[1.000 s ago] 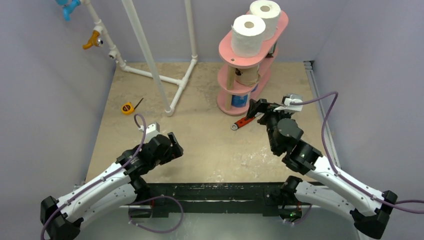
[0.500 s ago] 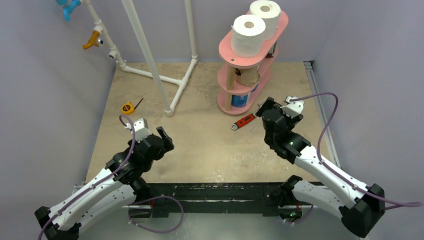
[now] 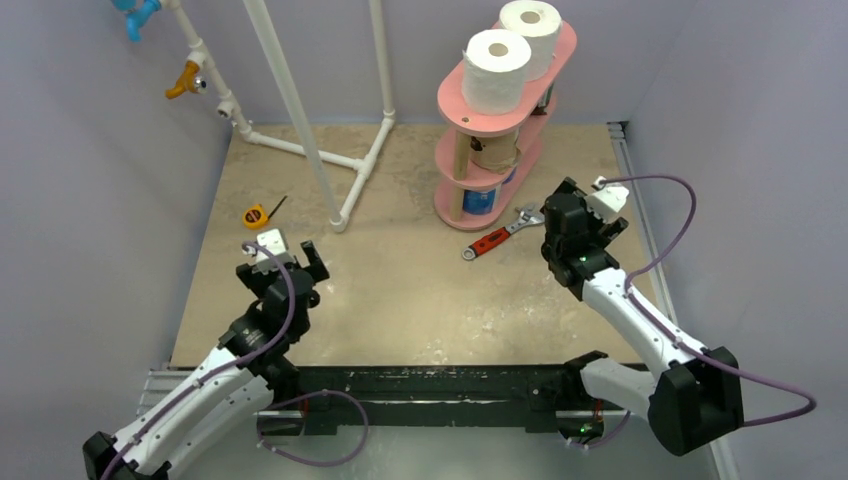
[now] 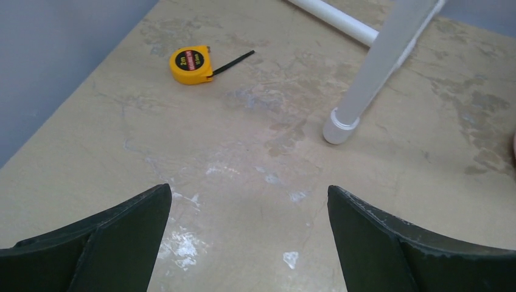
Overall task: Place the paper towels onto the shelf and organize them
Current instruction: Reset both arms
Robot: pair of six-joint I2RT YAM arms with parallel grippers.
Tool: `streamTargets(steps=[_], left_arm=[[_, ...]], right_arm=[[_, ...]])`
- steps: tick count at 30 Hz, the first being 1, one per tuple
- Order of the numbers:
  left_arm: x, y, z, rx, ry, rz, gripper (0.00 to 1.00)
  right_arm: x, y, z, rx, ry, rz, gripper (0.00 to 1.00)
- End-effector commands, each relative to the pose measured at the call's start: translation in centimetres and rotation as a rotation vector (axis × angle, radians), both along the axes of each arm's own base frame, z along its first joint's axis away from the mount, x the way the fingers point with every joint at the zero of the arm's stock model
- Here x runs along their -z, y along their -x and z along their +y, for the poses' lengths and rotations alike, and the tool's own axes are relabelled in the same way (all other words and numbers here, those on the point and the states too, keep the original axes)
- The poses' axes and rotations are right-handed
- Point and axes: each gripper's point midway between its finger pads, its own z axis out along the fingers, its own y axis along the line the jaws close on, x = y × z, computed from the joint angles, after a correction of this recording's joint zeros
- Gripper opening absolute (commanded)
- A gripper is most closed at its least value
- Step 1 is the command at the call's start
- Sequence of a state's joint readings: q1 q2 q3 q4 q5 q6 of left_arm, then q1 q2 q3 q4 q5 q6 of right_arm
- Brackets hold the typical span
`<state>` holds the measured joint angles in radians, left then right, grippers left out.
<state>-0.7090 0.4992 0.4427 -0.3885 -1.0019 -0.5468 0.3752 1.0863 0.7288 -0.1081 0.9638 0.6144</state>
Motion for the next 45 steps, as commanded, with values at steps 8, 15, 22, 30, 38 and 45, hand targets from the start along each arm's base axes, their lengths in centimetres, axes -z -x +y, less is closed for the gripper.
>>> streamTargets(steps=[8, 15, 22, 30, 38, 45], left_arm=[[-2.4, -5.4, 1.2, 0.067, -0.160, -0.218, 1.00], [-1.6, -6.9, 4.7, -0.034, -0.150, -0.165, 1.00], [-1.5, -7.6, 7.2, -0.108, -0.092, -0.214, 1.00], [0.3, -11.1, 5.7, 0.047, -0.133, -0.188, 1.00], [3.8, -12.5, 3.1, 0.245, -0.176, -0.174, 1.00], [5.3, -14.7, 2.8, 0.267, -0.162, -0.088, 1.00]], right_arm=[[3.2, 0.6, -1.3, -0.162, 0.147, -0.097, 0.99], [3.7, -0.8, -0.9, -0.154, 0.131, -0.158, 0.99], [3.1, -4.2, 4.2, -0.545, 0.436, -0.154, 0.99], [3.7, -4.0, 3.3, -0.467, 0.389, -0.261, 0.99], [4.8, -5.7, -1.2, -0.268, 0.242, -0.225, 0.99], [5.8, -7.3, -1.7, -0.296, 0.198, -0.161, 0.99]])
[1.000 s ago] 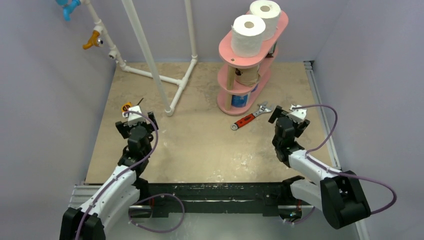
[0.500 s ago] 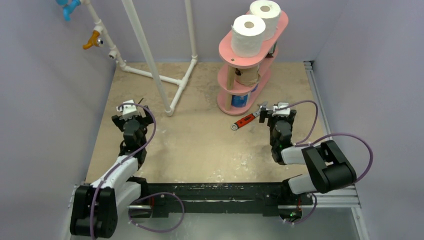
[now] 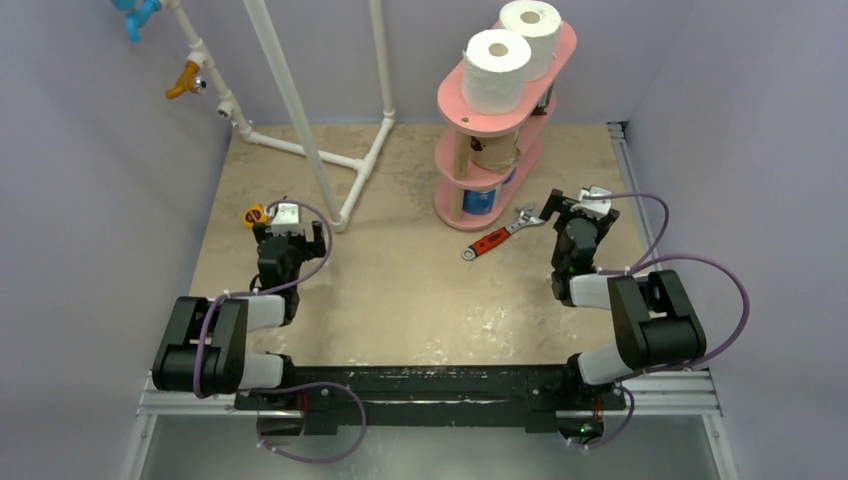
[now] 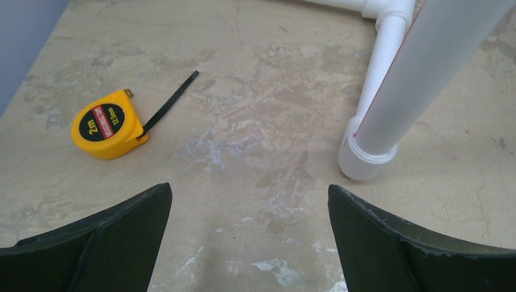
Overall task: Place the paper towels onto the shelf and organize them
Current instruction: Reset both arms
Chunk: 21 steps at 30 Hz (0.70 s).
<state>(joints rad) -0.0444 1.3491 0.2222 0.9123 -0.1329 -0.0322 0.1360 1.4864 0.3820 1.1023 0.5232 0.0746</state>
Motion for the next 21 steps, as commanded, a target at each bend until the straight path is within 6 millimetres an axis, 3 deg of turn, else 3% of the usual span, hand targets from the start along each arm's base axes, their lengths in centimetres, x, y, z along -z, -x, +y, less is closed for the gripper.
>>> streamTargets(steps=[1, 5, 7, 8, 10, 13, 21], left_arm=[[-4.0, -2.5, 0.6, -0.024, 0.023, -0.111, 1.00], [-3.8, -2.5, 1.0, -0.032, 0.035, -0.102, 1.00], [-3.7, -2.4, 1.0, -0.032, 0.035, -0.092, 1.00], [-3.8, -2.4, 0.9, -0.026, 0.031, -0.105, 1.00], [-3.7, -2.4, 0.6, -0.006, 0.028, -0.093, 1.00], [-3.8, -2.6, 0.5, 0.000, 0.022, -0.094, 1.00], [-3.7, -2.6, 0.4, 0.001, 0.019, -0.089, 1.00]], right_arm=[[-0.1, -0.4, 0.4, -0.023, -0.051, -0.007, 0.99], [-0.5, 0.0, 0.7, -0.052, -0.042, -0.045, 0.99], [-0.1, 0.1, 1.9, -0.128, -0.025, -0.036, 0.99], [-0.9, 0.7, 1.5, -0.124, 0.018, -0.106, 0.99], [-0.1, 1.5, 2.0, -0.124, 0.010, -0.081, 0.99], [-0.2, 0.4, 1.9, -0.131, -0.006, -0.075, 0.99], [-0.6, 0.7, 1.5, -0.132, 0.000, -0.098, 0.99]])
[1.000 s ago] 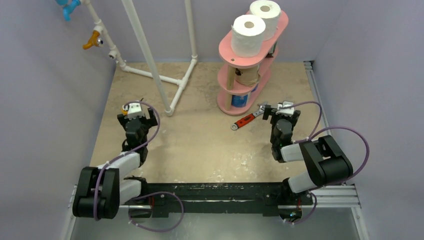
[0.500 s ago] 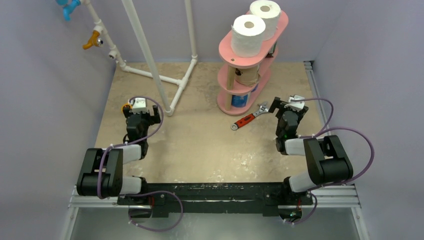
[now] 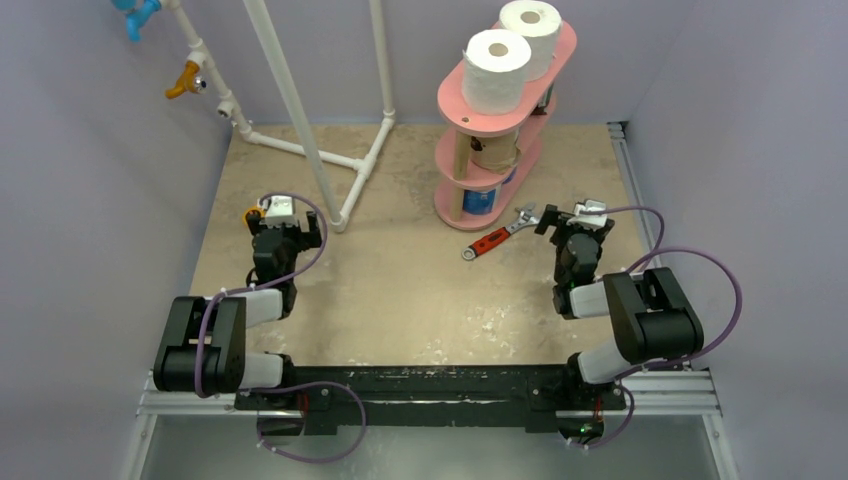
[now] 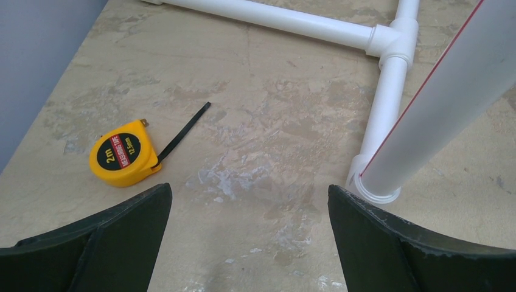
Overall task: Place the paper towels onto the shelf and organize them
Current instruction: Reset both arms
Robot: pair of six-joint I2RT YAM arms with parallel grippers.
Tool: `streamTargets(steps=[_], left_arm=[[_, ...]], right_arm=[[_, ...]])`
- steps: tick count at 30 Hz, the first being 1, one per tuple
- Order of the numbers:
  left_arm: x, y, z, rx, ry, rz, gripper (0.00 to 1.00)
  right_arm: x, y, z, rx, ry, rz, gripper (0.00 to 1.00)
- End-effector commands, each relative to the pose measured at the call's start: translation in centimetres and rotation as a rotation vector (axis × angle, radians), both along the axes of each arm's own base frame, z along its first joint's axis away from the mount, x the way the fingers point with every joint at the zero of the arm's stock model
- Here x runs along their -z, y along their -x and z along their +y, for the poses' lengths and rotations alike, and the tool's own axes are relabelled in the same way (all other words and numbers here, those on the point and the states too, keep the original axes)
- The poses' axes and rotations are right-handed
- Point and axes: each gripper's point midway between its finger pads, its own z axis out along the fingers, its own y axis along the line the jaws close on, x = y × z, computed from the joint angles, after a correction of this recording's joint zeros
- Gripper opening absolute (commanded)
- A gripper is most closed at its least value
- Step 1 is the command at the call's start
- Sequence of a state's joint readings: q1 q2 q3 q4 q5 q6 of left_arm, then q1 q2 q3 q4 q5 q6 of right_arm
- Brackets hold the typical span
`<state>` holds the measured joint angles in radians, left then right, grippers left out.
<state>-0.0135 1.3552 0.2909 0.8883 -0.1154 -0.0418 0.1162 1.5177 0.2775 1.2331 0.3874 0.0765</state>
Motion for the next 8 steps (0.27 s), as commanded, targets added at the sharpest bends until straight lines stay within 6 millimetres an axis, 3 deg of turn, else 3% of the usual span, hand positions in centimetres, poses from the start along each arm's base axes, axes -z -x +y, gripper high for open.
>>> streamTargets(steps=[1, 8], left_arm=[[-1.77, -0.93, -0.33, 0.017, 0.003, -0.051, 1.00], [-1.71, -0.94, -0.45, 0.023, 0.002, -0.046, 1.00]], right_arm=[[-2.57, -0.58, 0.22, -0.015, 0.000, -0.096, 0.99], [-2.59, -0.60, 0.19, -0.014, -0.003, -0.095, 0.99]])
